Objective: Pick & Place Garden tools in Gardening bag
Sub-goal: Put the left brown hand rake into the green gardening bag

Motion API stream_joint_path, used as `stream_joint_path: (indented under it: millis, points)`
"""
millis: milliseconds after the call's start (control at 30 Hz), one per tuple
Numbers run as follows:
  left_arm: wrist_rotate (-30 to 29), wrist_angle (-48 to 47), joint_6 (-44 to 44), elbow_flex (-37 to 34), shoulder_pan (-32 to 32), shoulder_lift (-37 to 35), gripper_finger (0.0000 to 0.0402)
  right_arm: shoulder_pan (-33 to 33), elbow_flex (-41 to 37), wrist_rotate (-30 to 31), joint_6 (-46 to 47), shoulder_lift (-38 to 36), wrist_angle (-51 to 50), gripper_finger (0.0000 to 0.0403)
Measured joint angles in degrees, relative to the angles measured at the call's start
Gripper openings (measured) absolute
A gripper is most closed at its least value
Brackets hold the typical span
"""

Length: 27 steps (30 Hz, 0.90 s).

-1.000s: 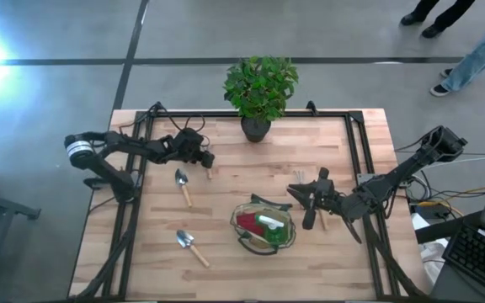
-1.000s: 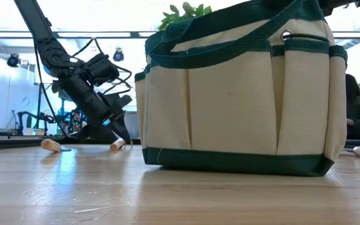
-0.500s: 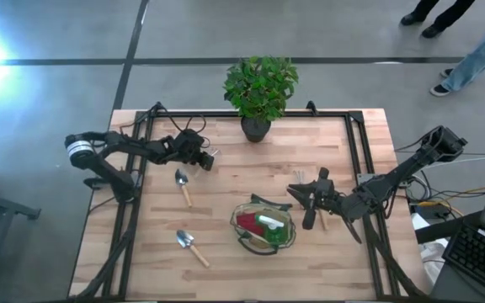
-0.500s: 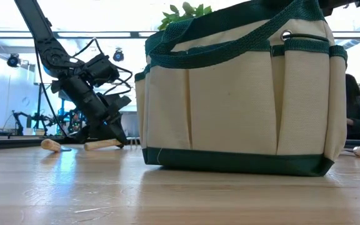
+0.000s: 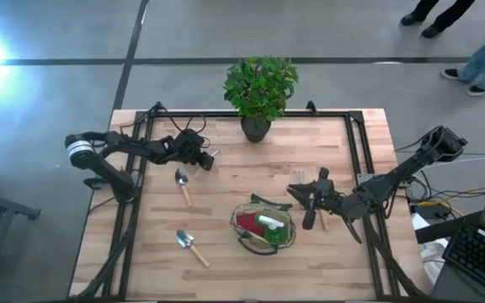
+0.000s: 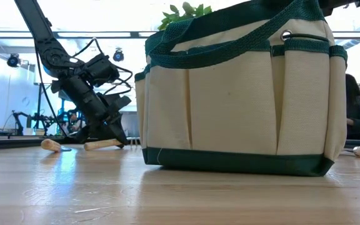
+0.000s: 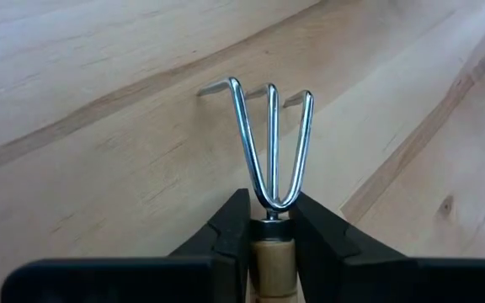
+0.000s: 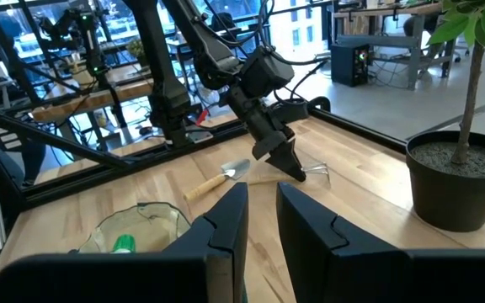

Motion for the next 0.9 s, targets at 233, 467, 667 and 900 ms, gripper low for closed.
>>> stream_joint_path:
  millis: [233, 467, 667, 900]
  points:
    - [-0.66, 1.24, 2.33, -0.01, 0.00, -0.27, 0.0067, 0.00, 0.02, 0.00, 0.00, 0.00, 0.00, 0.0056]
    - [0.97, 7.60, 3.47, -0.01, -0.13, -1.26, 0.0067, 0.01, 0.02, 0.00, 0.00, 0.00, -0.04, 0.0056]
    - [5.75, 14.26, 4.51, -0.01, -0.57, -2.50, 0.0067, 0.00, 0.00, 0.00, 0.00, 0.00, -0.07, 0.0056]
    - [9.51, 27.15, 5.96, -0.01, -3.41, -2.56, 0.0067, 0.02, 0.00, -0.06, 0.20, 0.00, -0.07, 0.0056]
